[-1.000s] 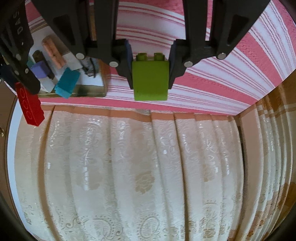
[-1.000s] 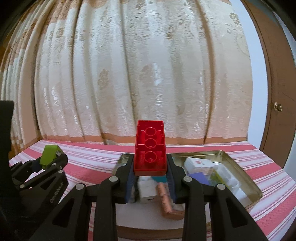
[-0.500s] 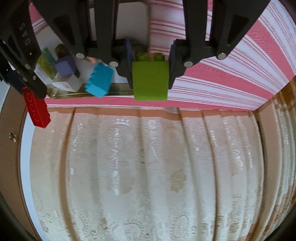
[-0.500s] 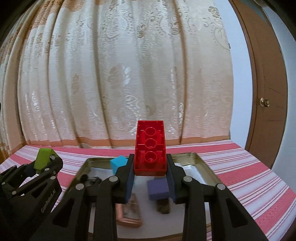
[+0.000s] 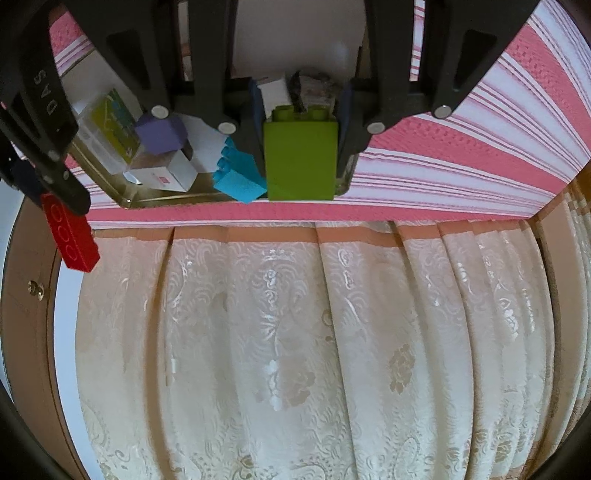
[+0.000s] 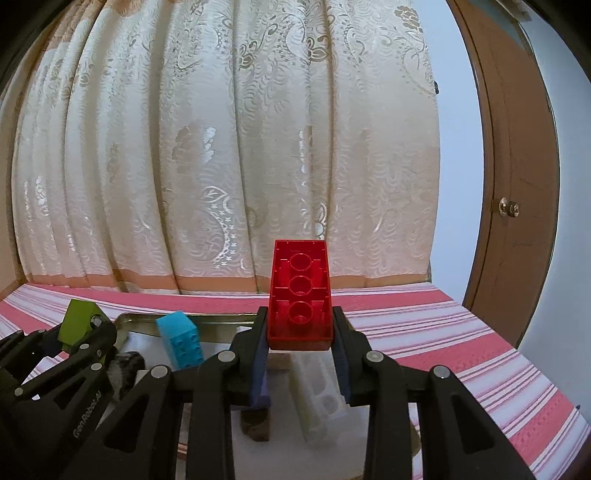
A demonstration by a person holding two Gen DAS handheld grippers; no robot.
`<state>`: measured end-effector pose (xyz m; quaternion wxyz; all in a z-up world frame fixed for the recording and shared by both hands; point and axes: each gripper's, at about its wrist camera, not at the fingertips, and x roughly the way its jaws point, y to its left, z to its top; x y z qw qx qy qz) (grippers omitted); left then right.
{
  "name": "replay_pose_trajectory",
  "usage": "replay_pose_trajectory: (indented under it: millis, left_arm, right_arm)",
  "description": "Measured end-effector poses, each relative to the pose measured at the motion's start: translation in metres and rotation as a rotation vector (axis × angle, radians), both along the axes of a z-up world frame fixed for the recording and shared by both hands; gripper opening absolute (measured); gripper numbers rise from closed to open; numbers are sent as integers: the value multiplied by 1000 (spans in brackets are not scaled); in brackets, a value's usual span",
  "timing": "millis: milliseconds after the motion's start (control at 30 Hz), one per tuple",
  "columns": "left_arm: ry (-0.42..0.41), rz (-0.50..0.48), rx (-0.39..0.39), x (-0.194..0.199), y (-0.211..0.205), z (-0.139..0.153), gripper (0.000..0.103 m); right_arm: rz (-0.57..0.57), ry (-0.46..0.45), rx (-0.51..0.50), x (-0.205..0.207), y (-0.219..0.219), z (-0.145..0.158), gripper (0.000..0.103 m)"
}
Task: Organize rigid objects
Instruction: 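Lower the green block and red brick into the tray and open both tools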
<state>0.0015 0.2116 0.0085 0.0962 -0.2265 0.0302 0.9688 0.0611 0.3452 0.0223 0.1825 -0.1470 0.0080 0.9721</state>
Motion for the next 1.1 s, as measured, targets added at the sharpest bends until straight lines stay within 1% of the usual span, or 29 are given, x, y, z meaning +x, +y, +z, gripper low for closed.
replay_pose_trajectory:
  millis: [267,433,533,633,800,1100]
  left_arm:
    - [-30,-8,-21,-6,16,-5,31]
    - [-39,-13,-36,-7,23,-7,31]
    - [-45,-12,-50,-8,26,-9,31]
    - [-60,-5,-48,-11,24,-11,31]
    - [-83,-3,-43,-15,23,-15,30]
    - [-103,-2,-67,-20,31,-19,30]
  right_arm:
    - [-12,-24,36,-7,8,-4,34]
    - [-11,-43,22,-11,13,-6,34]
    - [-10,-67,22,-15,14,-8,34]
    - [-2,-92,15,-20,14,-11,34]
    - [10,-107,17,-24,12,-13,34]
    - [8,-131,11,-28,15,-15,34]
